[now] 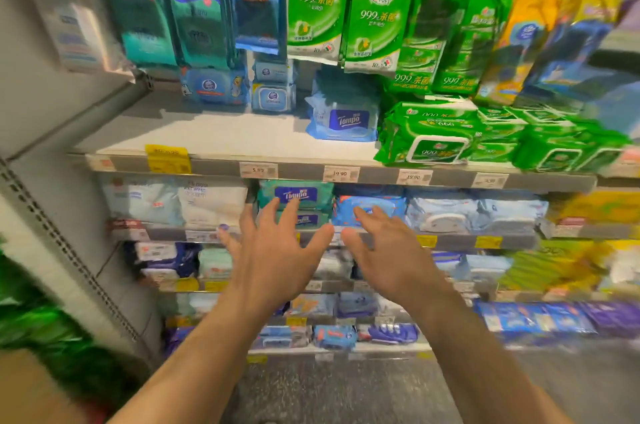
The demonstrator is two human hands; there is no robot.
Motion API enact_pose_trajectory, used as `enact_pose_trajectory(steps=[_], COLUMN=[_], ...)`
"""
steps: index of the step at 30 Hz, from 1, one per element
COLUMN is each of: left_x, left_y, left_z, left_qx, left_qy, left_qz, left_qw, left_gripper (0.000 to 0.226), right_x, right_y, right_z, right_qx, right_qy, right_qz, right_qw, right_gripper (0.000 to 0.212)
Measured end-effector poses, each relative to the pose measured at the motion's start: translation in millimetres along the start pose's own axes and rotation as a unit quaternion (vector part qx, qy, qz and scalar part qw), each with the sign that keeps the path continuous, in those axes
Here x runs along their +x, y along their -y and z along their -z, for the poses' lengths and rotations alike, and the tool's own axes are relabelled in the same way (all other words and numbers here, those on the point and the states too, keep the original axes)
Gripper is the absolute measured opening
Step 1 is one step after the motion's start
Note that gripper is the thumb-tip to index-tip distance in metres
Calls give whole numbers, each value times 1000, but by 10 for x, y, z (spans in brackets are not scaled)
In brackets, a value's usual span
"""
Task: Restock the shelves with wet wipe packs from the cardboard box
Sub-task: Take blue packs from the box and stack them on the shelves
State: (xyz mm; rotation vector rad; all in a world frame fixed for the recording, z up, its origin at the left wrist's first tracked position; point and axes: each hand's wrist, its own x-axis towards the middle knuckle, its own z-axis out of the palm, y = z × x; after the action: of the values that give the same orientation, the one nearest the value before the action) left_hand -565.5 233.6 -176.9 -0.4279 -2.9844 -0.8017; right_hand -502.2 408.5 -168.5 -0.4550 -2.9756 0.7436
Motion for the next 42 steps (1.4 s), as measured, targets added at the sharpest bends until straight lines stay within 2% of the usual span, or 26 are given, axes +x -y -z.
enact_pose_trajectory(steps=[4, 7, 10, 14, 18, 21, 26, 30, 34, 36, 39, 42], left_x=[-753, -1248, -1659, -2121, -2489, -2721, -3185, -3676, -4261, -4486, -4728, -4887], left_y=[151, 369, 719, 1125, 1457, 1825, 2721, 3657, 4444, 4776, 5181, 5525], left_z=[-78, -43, 94, 351, 591, 767, 1051, 1334, 1726, 1915, 2123, 2244], left_qx=[53, 81, 70, 77, 93, 82, 45, 45, 26, -9, -58, -131], left_qy=[57, 104, 88, 53, 22, -12, -57, -109, -136, -161, -163, -162], left_qz=[41, 95, 135, 198, 222, 247, 319, 356, 408, 421, 428, 441], left_qw=[996, 987, 984, 976, 970, 965, 945, 927, 902, 893, 887, 873], left_gripper=[85, 89, 93, 103, 97, 104, 101, 104, 111, 107, 91, 98], right_x=[-601, -986, -1268, -1527, -1731, -1828, -2029, -2249, -2592, -2724, -2870, -2958], right_y=[-144, -116, -31, 218, 622, 1012, 1786, 2542, 3354, 3729, 4251, 4634], right_z=[-259, -399, -540, -780, -1078, -1357, -1834, -2306, -2834, -3085, -3419, -3681], right_qx=[25, 17, 56, 74, 84, 71, 46, 15, -12, -48, -75, -90], right_qy=[6, 54, 97, 130, 174, 200, 231, 247, 281, 275, 273, 283], right_qz=[16, -6, -2, 13, 46, 86, 167, 205, 242, 264, 304, 316], right_qw=[1000, 998, 994, 989, 980, 973, 957, 947, 929, 923, 909, 901], right_gripper=[68, 75, 80, 73, 75, 74, 77, 94, 79, 81, 65, 64])
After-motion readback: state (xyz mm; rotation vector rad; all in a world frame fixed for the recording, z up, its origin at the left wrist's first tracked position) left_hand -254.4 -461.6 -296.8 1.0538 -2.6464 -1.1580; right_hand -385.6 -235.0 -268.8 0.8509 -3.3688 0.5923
